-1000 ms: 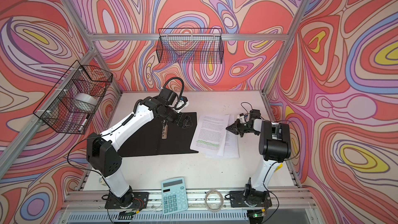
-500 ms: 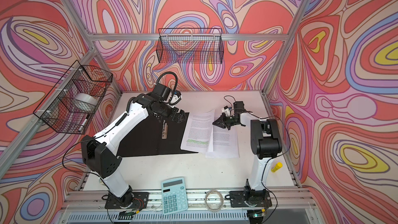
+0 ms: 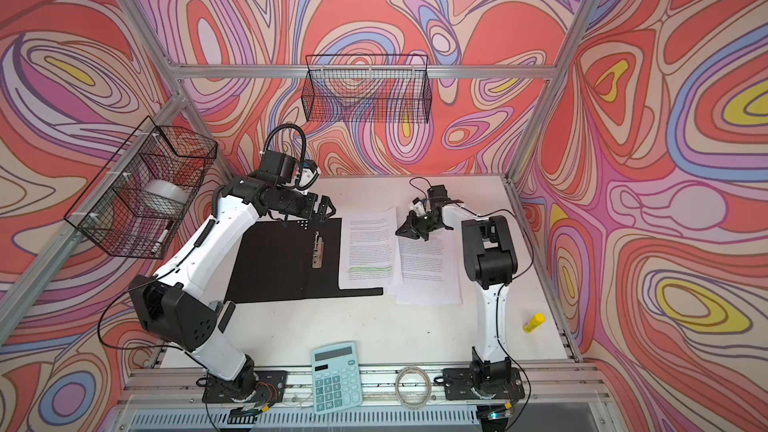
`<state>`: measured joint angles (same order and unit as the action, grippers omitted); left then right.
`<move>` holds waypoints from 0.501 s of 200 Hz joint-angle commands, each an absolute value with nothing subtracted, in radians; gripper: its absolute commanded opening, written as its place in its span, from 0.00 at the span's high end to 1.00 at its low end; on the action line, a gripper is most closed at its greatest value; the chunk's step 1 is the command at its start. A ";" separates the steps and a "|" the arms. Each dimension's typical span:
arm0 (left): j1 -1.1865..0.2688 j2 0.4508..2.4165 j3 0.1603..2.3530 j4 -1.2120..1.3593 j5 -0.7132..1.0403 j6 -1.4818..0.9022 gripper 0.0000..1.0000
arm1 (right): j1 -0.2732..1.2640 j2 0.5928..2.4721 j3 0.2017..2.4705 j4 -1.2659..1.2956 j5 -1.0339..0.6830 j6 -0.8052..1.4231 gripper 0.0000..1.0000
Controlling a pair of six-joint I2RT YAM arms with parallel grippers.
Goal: Put the files into the folder
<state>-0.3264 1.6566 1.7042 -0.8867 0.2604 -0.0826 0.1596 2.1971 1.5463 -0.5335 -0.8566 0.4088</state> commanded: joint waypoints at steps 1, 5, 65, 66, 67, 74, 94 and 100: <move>-0.322 1.626 1.682 -0.882 0.273 -0.092 0.00 | 0.191 2.227 1.574 -0.576 -0.853 0.398 1.00; -0.321 1.626 1.681 -0.882 0.272 -0.094 0.00 | 0.194 2.229 1.572 -0.568 -0.855 0.408 1.00; -0.321 1.634 1.686 -0.878 0.278 -0.100 0.00 | 0.239 2.279 1.601 -0.538 -0.873 0.448 1.00; -0.321 1.634 1.686 -0.879 0.277 -0.100 0.00 | 0.239 2.279 1.602 -0.537 -0.874 0.448 1.00; -0.321 1.633 1.686 -0.878 0.276 -0.100 0.00 | 0.239 2.281 1.603 -0.537 -0.874 0.447 1.00; -0.321 1.632 1.686 -0.878 0.275 -0.100 0.00 | 0.240 2.288 1.610 -0.540 -0.877 0.448 1.00; -0.321 1.629 1.683 -0.878 0.272 -0.098 0.00 | 0.244 2.309 1.637 -0.549 -0.877 0.445 1.00; -0.320 1.629 1.682 -0.877 0.273 -0.098 0.00 | 0.244 2.315 1.645 -0.552 -0.877 0.444 1.00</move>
<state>-0.3264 1.6562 1.6871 -0.8860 0.2653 -0.0868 0.2401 2.2829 1.6043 -0.5415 -0.8696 0.4431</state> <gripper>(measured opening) 0.996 0.047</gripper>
